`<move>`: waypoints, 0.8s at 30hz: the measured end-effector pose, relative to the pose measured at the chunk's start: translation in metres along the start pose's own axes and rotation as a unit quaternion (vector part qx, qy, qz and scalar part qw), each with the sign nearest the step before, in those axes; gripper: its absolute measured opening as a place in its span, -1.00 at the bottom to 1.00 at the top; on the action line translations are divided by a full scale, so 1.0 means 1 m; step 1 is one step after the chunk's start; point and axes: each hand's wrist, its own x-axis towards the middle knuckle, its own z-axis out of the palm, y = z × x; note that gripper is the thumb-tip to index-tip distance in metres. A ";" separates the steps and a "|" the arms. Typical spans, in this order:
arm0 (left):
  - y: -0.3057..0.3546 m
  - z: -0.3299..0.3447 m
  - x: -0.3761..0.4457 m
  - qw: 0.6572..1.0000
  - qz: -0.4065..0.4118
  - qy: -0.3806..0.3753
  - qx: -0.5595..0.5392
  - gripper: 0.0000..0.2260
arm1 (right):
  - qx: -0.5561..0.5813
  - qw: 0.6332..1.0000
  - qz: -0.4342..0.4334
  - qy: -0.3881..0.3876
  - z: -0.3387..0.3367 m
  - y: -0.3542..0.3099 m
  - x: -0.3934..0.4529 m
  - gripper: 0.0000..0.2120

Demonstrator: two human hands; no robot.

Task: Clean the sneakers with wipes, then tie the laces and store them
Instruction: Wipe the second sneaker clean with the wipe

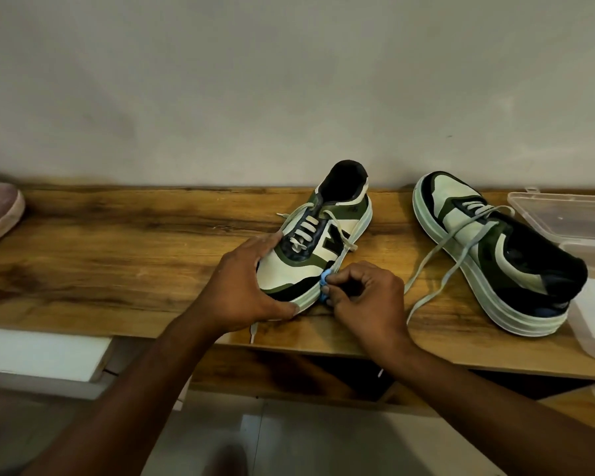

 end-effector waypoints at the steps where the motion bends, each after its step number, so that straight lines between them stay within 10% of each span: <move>1: 0.003 0.002 0.000 1.000 0.004 0.018 0.003 0.05 | -0.014 1.000 -0.017 -0.001 0.000 -0.002 -0.003 -0.82; 7: 0.005 0.006 0.005 0.999 -0.013 0.039 0.012 -0.06 | -0.091 0.976 -0.171 -0.103 0.012 -0.012 -0.031 -0.71; 16: 0.001 0.000 0.010 0.997 -0.051 0.030 -0.044 -0.05 | -0.053 0.998 -0.030 0.004 -0.006 -0.001 0.006 -0.83; 24: 0.005 -0.003 0.009 0.997 -0.061 -0.030 0.034 0.19 | -0.098 0.986 -0.116 -0.068 0.007 -0.014 -0.026 -0.78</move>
